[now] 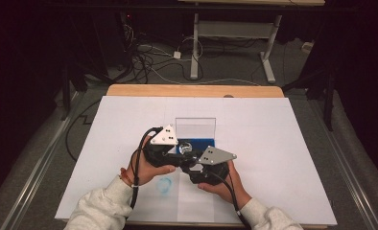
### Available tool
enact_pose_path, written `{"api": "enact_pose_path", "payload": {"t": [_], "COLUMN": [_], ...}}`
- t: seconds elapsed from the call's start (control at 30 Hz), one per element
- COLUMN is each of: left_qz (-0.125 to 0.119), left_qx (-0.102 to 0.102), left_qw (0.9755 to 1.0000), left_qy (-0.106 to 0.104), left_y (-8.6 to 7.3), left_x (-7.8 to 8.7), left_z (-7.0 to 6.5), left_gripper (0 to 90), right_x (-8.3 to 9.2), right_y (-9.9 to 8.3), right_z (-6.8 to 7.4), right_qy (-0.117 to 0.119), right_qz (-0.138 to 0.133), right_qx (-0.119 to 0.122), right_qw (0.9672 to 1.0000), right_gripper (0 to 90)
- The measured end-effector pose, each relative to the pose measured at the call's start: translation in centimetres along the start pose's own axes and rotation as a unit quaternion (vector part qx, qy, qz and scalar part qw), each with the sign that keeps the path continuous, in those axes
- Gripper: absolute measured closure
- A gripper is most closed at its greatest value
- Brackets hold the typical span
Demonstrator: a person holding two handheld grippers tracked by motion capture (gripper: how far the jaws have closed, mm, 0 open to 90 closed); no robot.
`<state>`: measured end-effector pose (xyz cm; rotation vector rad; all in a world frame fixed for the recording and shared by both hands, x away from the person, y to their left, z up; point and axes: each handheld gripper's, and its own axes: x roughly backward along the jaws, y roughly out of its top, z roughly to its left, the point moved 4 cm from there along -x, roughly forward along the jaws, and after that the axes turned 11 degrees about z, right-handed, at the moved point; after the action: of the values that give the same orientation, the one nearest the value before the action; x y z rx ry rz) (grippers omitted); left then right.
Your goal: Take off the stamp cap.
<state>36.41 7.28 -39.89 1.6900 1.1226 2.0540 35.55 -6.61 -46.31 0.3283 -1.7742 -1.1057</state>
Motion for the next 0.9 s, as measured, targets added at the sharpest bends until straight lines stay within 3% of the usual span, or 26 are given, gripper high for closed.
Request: {"api": "enact_pose_path", "payload": {"t": [0.4,0.57,0.7,0.77,0.9], "left_qz": [-0.003,0.001,-0.003,0.001,-0.005], "left_qx": [-0.002,-0.005,0.000,-0.005,0.005], "left_qw": [1.0000,1.0000,0.9999,1.0000,0.9998], "left_qy": [-0.002,-0.008,-0.011,0.008,0.018], "left_y": [0.1,0.0,0.1,0.2,0.0], "left_x": [0.1,0.2,0.2,0.3,0.9], "left_z": [-0.2,-0.2,-0.2,-0.3,0.2], "left_gripper": [54.8,54.8,54.9,54.9,54.9], "right_x": [0.0,0.3,0.3,-0.1,-0.4], "right_y": [-0.1,-0.1,-0.2,-0.2,-0.4], "right_z": [0.1,0.0,0.1,1.4,2.1], "right_qy": [0.005,0.007,0.007,0.007,0.011], "right_qz": [0.005,0.016,0.029,0.044,0.059], "right_qx": [0.002,0.016,0.039,0.075,0.089], "right_qw": [1.0000,0.9997,0.9988,0.9962,0.9942], "right_gripper": [38.8,39.1,39.2,39.1,39.1]}}
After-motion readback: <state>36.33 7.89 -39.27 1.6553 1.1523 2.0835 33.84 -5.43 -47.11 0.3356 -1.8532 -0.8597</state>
